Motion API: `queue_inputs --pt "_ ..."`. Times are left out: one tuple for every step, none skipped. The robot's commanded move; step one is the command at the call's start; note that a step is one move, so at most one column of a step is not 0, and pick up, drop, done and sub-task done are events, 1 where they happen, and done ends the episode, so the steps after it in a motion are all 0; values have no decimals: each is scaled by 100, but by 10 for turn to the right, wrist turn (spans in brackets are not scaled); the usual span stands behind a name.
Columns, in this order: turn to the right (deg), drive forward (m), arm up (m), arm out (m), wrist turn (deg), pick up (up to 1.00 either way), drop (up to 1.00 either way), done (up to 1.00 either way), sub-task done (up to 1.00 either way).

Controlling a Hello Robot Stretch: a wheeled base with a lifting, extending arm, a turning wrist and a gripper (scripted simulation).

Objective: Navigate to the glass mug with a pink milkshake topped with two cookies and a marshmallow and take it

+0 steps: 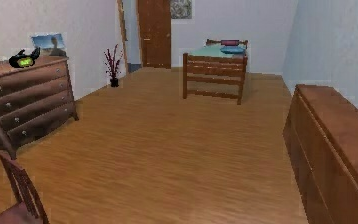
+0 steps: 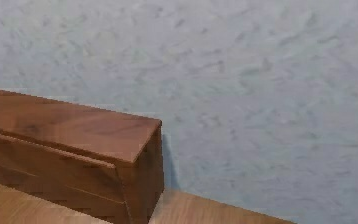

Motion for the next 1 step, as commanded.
queue_inputs --pt "0 20 0 0 0 0 0 0 0"
